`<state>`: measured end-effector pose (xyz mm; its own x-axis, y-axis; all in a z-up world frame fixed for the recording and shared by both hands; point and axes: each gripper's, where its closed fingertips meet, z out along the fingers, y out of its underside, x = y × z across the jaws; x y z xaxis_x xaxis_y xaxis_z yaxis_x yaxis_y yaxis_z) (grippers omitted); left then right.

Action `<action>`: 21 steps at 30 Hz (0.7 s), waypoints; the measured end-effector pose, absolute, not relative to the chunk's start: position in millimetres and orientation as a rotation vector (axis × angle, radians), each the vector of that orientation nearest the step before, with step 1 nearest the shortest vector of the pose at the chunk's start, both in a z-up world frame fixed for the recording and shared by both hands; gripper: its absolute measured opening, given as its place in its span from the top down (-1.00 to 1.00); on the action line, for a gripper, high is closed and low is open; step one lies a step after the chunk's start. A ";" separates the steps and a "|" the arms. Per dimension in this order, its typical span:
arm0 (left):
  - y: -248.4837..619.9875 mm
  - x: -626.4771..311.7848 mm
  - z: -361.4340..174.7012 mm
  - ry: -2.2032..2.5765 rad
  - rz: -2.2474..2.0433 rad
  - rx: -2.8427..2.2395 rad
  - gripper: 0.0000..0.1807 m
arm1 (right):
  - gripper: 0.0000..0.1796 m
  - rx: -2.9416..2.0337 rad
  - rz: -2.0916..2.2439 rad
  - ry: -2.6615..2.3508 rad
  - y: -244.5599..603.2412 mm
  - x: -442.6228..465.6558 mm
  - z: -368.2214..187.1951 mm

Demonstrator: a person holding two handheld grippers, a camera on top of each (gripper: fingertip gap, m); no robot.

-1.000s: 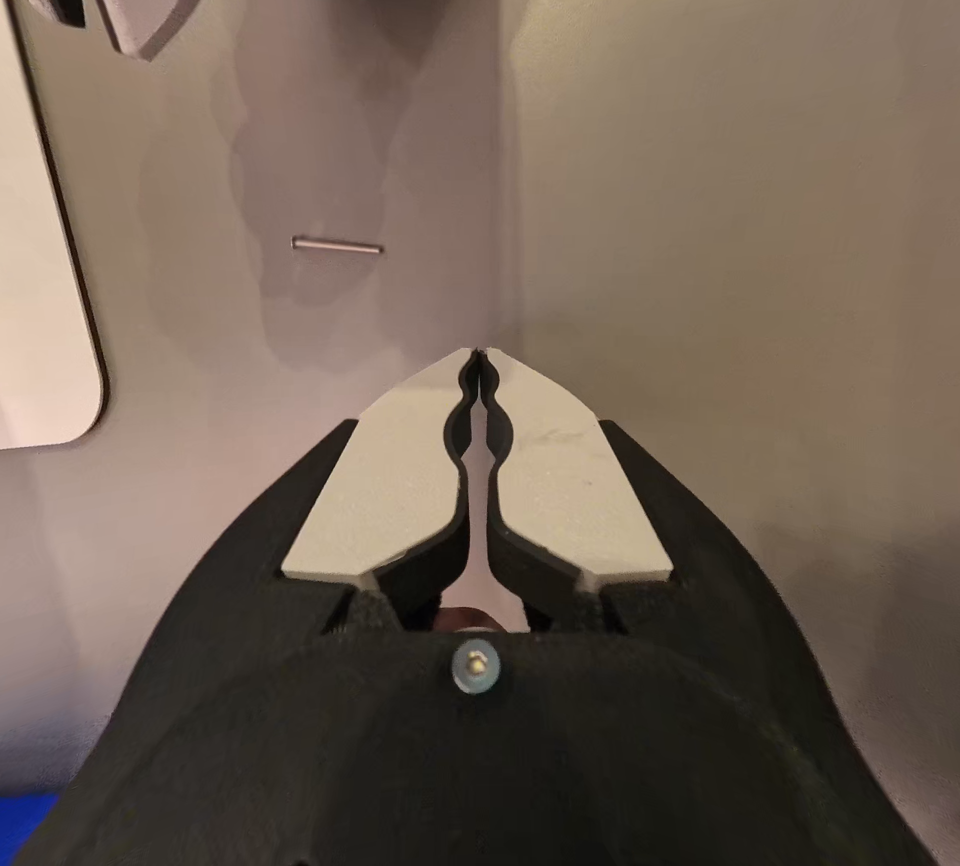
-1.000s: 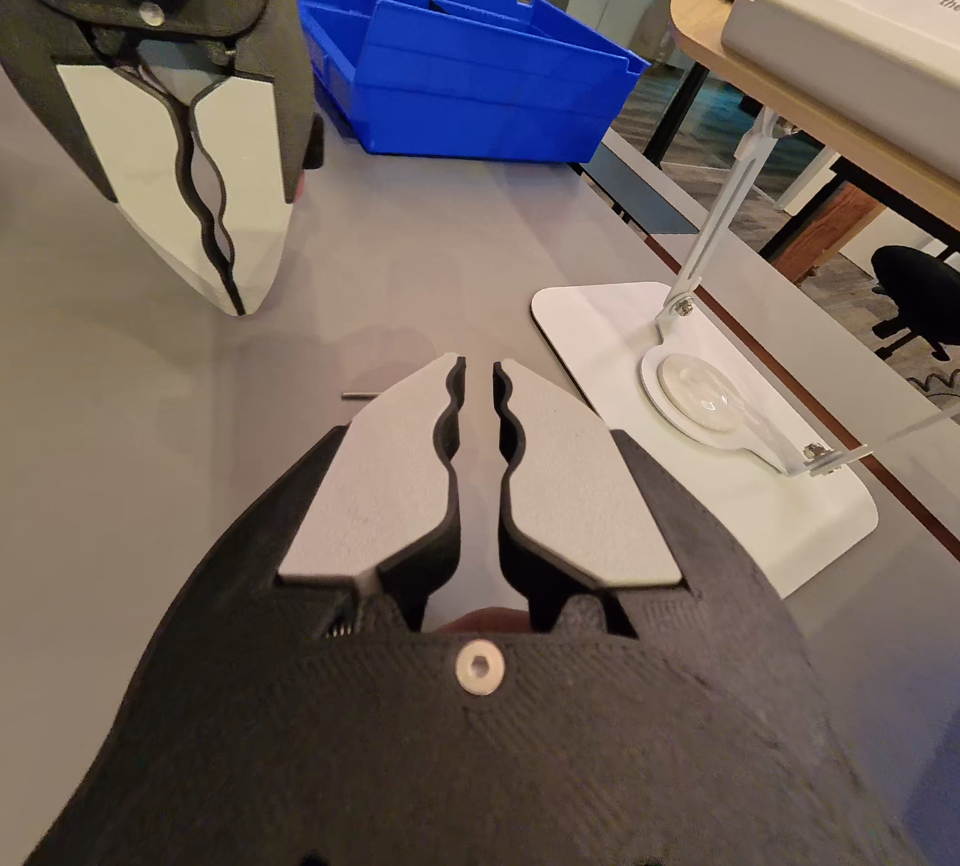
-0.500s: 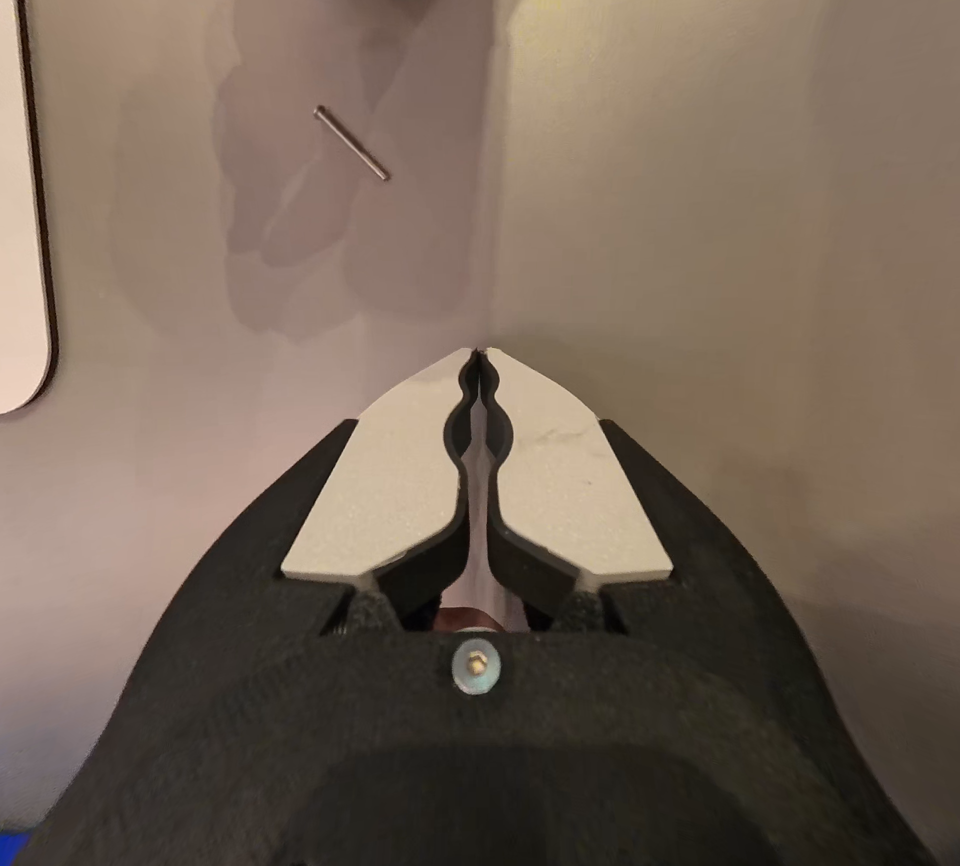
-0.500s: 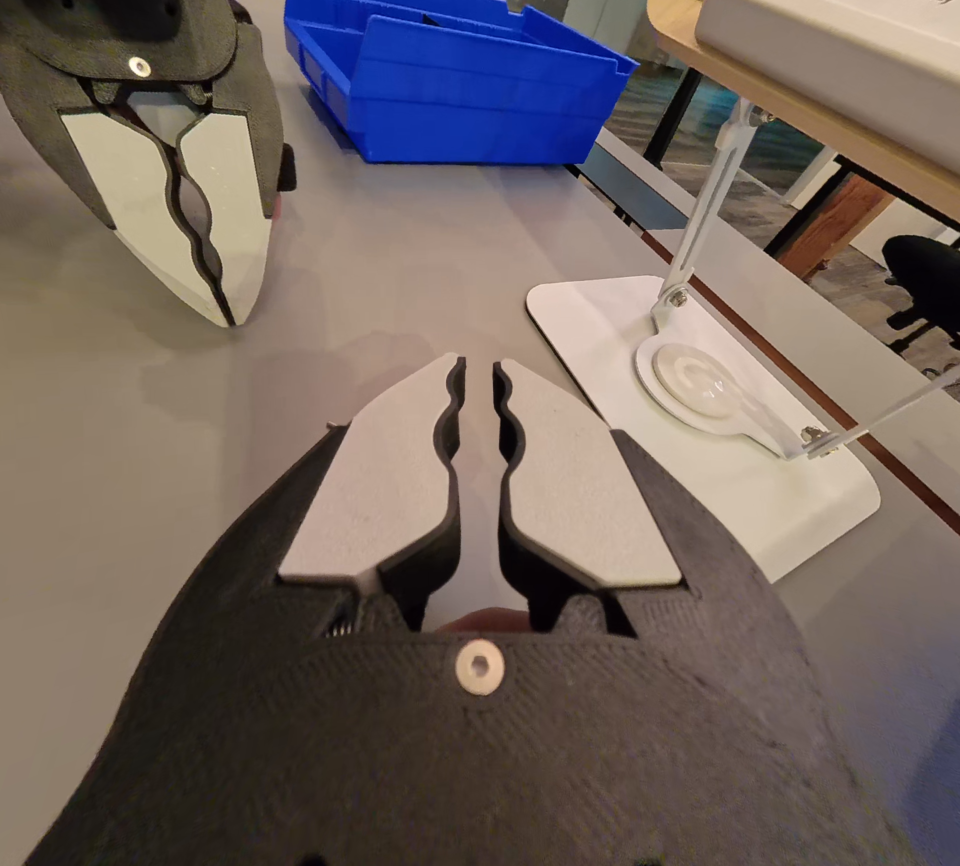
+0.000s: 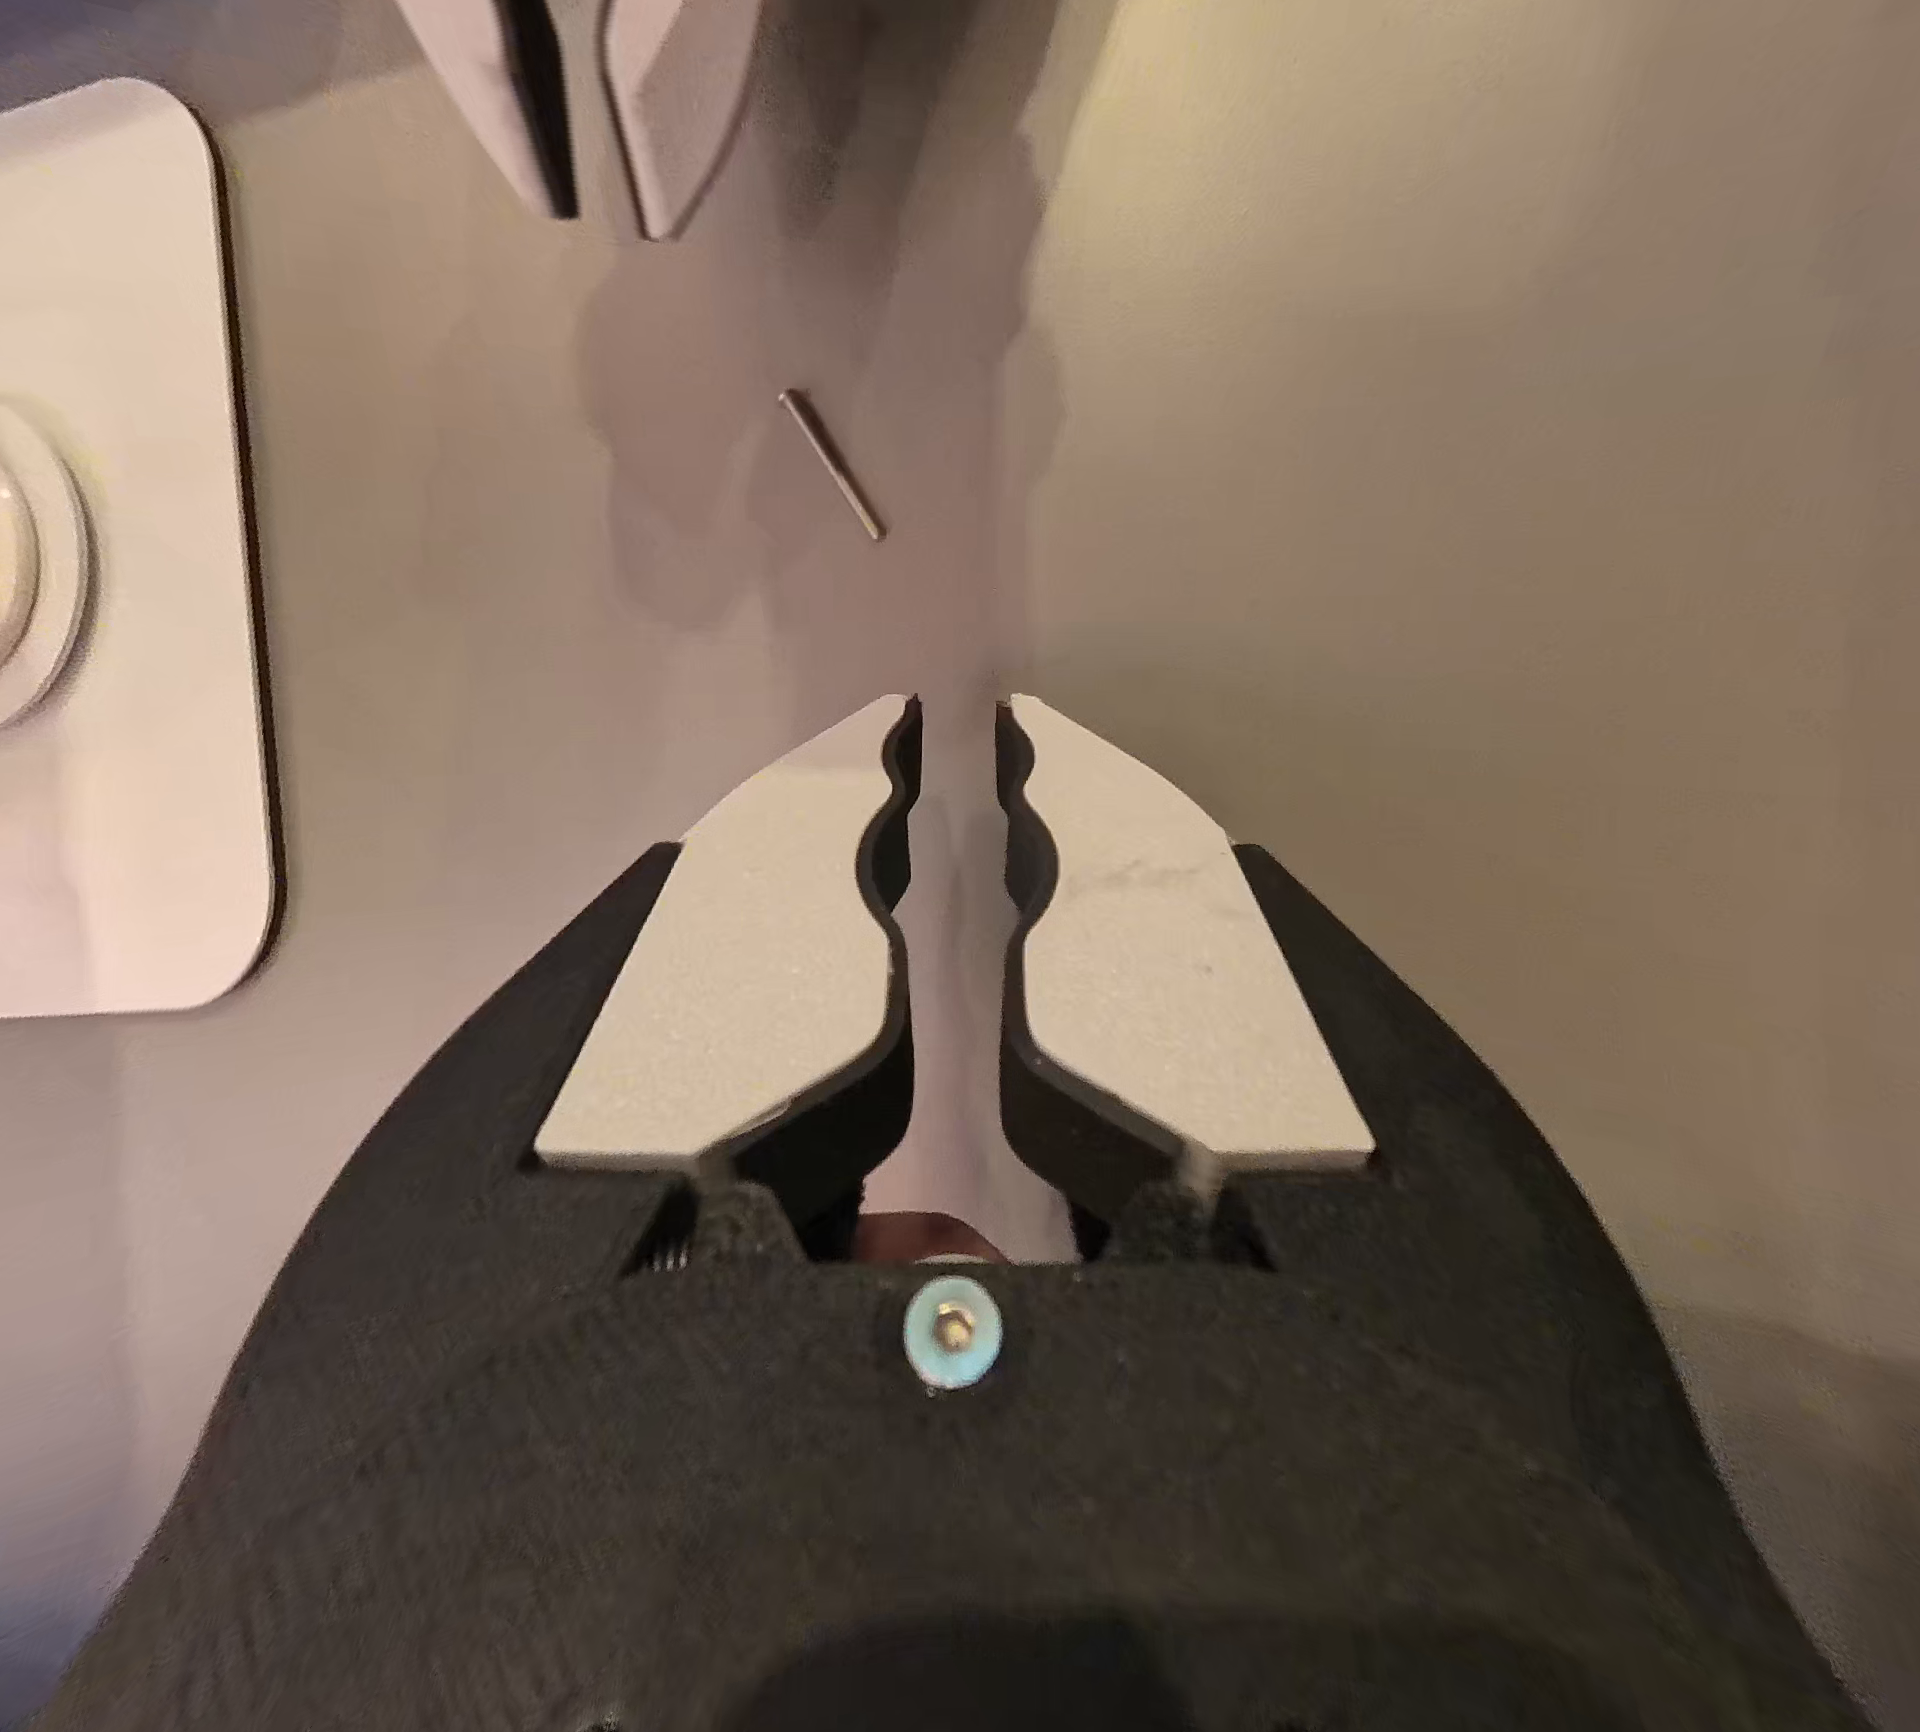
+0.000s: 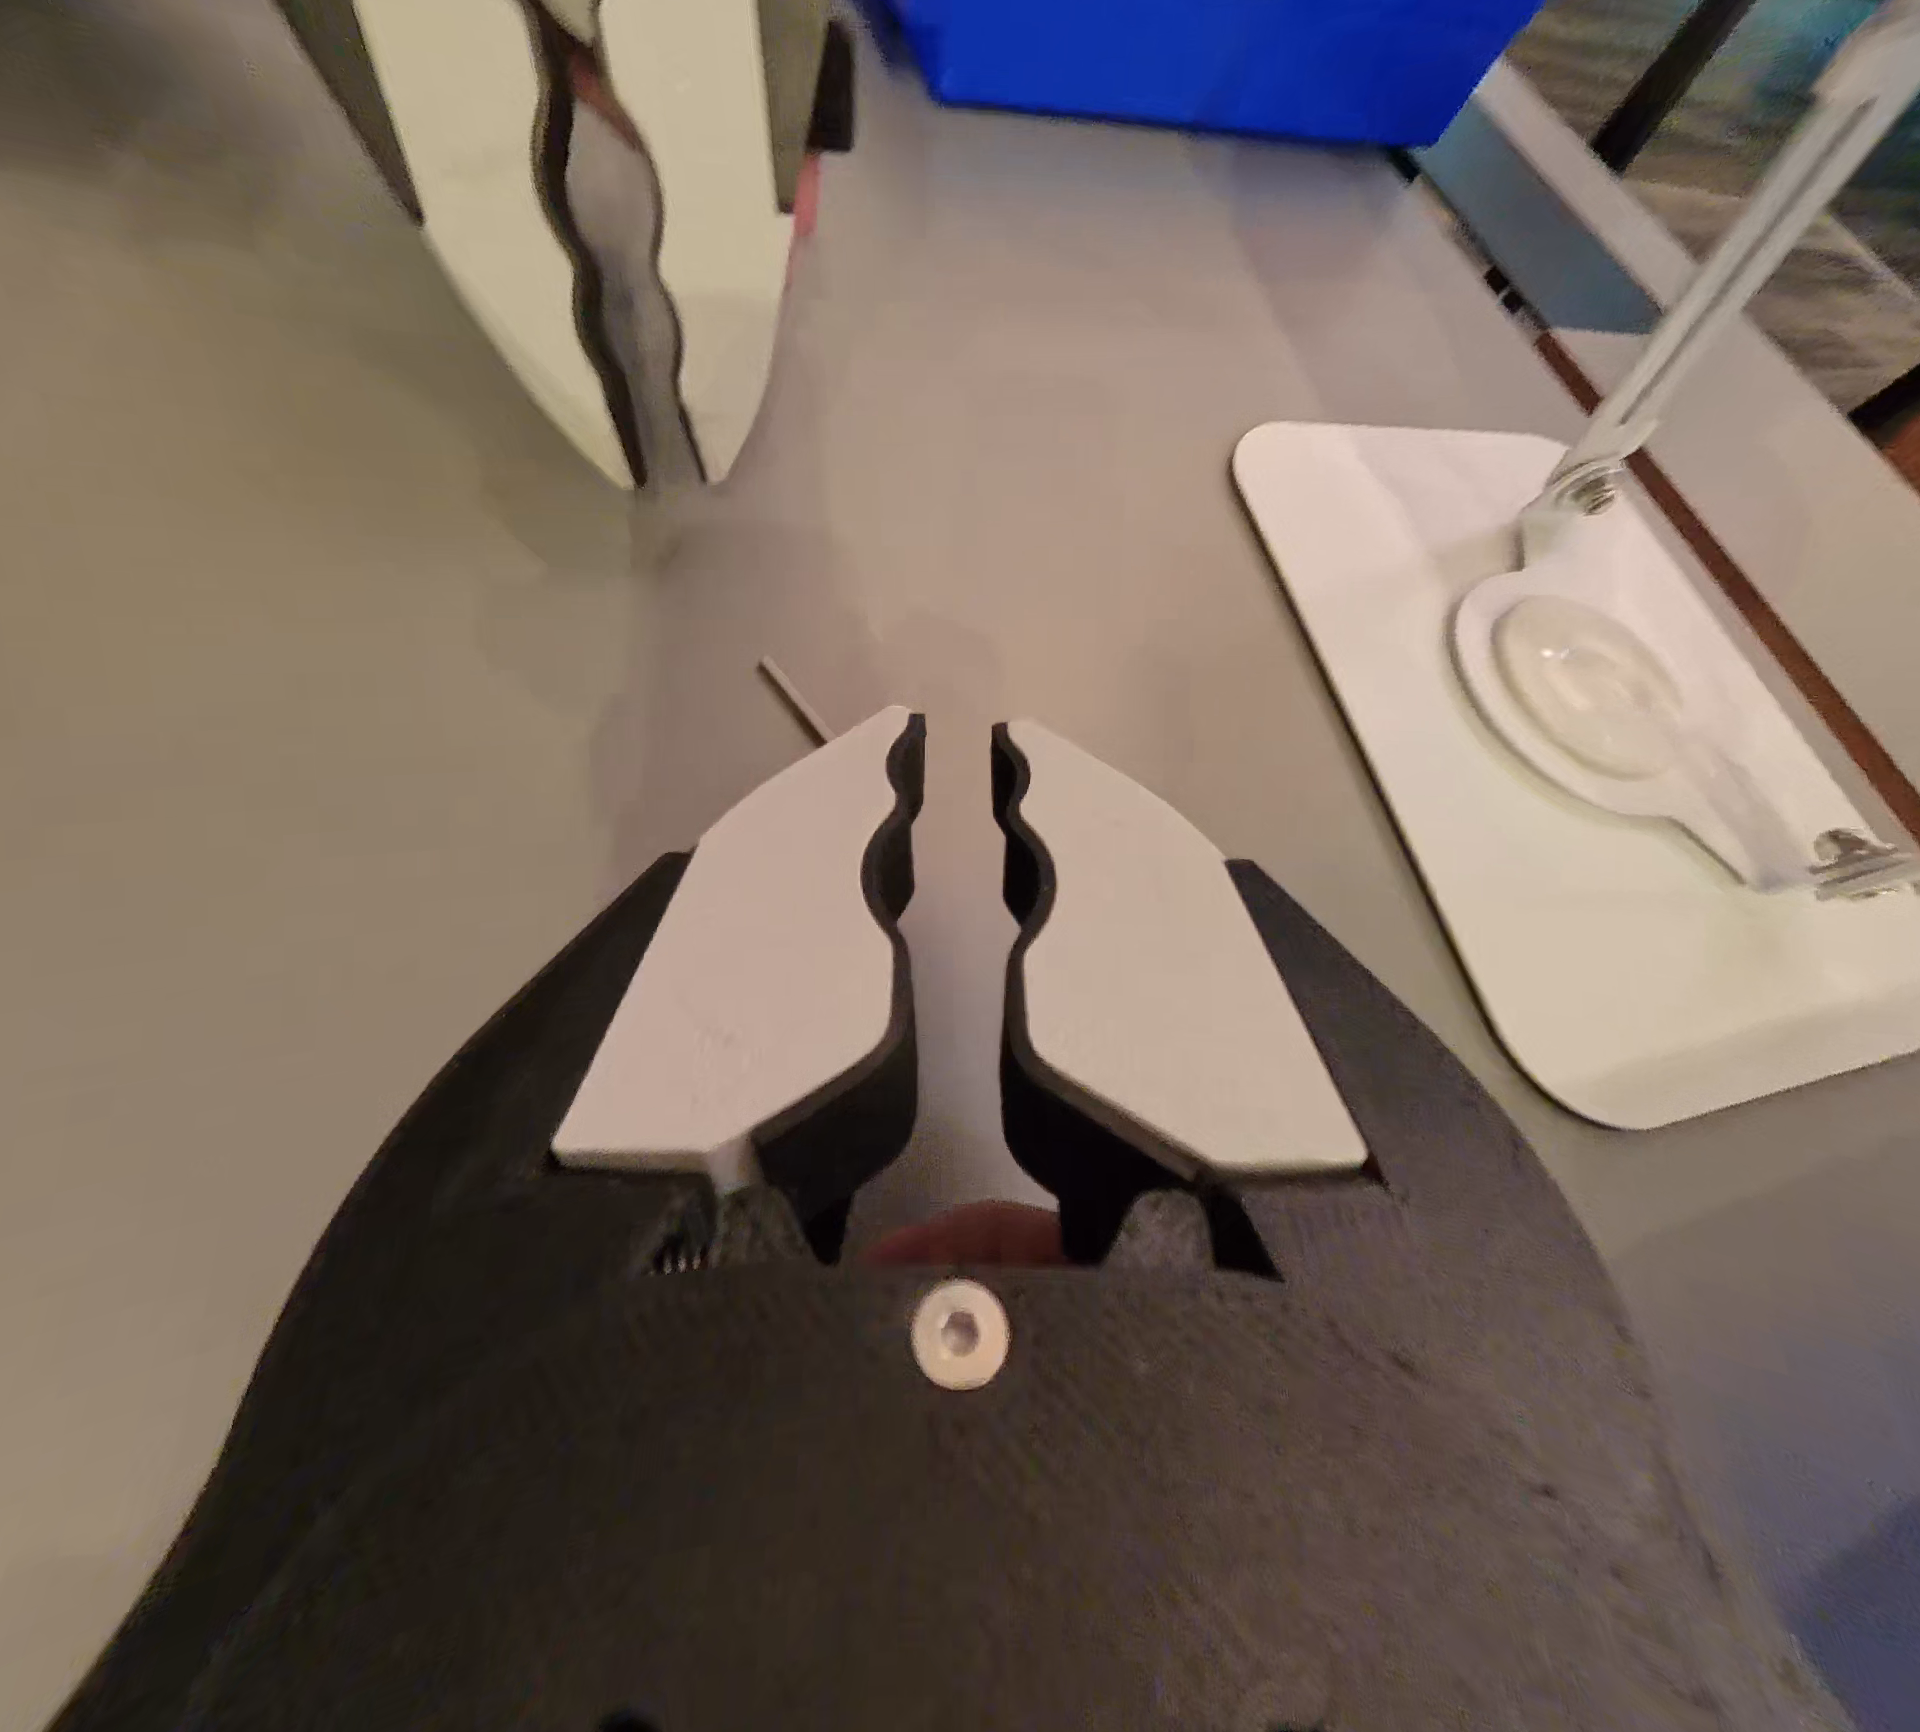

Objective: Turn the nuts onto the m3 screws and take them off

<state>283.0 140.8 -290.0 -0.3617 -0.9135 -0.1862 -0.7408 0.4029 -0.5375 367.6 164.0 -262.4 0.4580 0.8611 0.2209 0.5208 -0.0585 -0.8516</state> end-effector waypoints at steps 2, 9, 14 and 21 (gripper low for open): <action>140.4 287.1 -289.1 2.193 -0.522 -1.402 0.84 | 0.86 -1.732 0.442 -1.264 154.2 367.5 -269.1; 141.6 307.7 -287.7 2.155 -0.536 -1.420 0.75 | 0.85 -1.743 0.402 -1.291 151.3 369.3 -274.3; 152.4 324.3 -289.2 2.156 -0.503 -1.472 0.72 | 0.86 -1.747 0.382 -1.300 152.2 373.3 -276.2; 174.2 313.1 -296.9 2.263 -0.470 -1.471 0.83 | 0.86 -1.751 0.378 -1.313 151.8 374.4 -277.9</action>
<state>313.1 174.2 -296.9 -0.3667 -0.9187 -0.1466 -0.7843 0.3900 -0.4824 374.4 151.8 -277.9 0.3925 0.8836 0.2552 0.6125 -0.0441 -0.7893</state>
